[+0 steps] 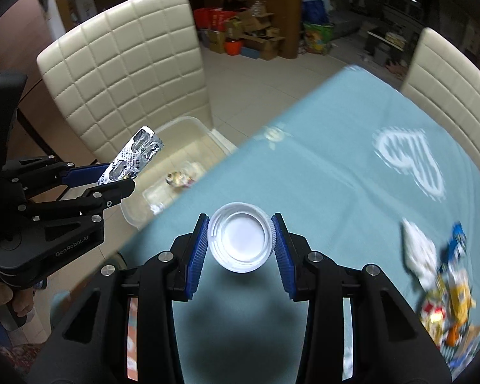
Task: Collect trash
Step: 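Carry the blister pack and white lid to the clear bin and release them, then move both tools back over the table, then grasp the white-green milk carton with the right tool while the left tool grasps the red-gold wrapper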
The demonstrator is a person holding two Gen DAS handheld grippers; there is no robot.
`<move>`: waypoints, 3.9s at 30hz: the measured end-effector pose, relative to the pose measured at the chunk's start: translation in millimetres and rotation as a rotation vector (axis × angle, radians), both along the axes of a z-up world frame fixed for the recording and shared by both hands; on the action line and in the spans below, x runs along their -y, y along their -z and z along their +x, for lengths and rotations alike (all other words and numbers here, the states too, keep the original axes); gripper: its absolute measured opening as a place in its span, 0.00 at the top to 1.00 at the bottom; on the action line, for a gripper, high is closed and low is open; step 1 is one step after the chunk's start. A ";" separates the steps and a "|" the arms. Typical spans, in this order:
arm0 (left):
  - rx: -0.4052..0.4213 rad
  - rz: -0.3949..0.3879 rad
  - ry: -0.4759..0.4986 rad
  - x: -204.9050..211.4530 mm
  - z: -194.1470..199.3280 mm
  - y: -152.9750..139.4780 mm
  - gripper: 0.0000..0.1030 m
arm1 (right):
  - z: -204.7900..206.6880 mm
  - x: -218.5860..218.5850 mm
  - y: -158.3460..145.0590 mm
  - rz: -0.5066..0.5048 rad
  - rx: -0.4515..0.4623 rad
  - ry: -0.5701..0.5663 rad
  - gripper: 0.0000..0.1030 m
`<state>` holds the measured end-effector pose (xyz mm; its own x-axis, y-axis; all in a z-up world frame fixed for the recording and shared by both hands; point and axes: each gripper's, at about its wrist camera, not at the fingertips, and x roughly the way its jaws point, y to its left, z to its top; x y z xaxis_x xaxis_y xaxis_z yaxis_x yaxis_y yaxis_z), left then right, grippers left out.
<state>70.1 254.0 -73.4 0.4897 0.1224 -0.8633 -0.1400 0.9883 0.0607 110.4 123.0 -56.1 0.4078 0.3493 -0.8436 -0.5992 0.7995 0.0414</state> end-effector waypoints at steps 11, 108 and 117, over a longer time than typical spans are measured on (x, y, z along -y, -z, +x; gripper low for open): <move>0.020 0.002 -0.141 -82.3 32.6 -0.2 0.37 | 40.1 -70.5 -2.0 0.009 0.024 -0.087 0.59; -0.192 -0.015 0.413 411.4 26.6 51.6 0.18 | -71.0 489.0 68.9 -0.053 -0.096 0.788 0.37; -0.186 -0.089 0.434 377.4 8.5 34.6 0.66 | -88.0 467.3 55.9 -0.001 -0.067 0.798 0.48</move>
<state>78.6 -123.3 -108.0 0.3157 -0.1375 -0.9388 0.2920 0.9555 -0.0417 22.4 -344.3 -112.0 0.4828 -0.0275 -0.8753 0.1578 0.9859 0.0560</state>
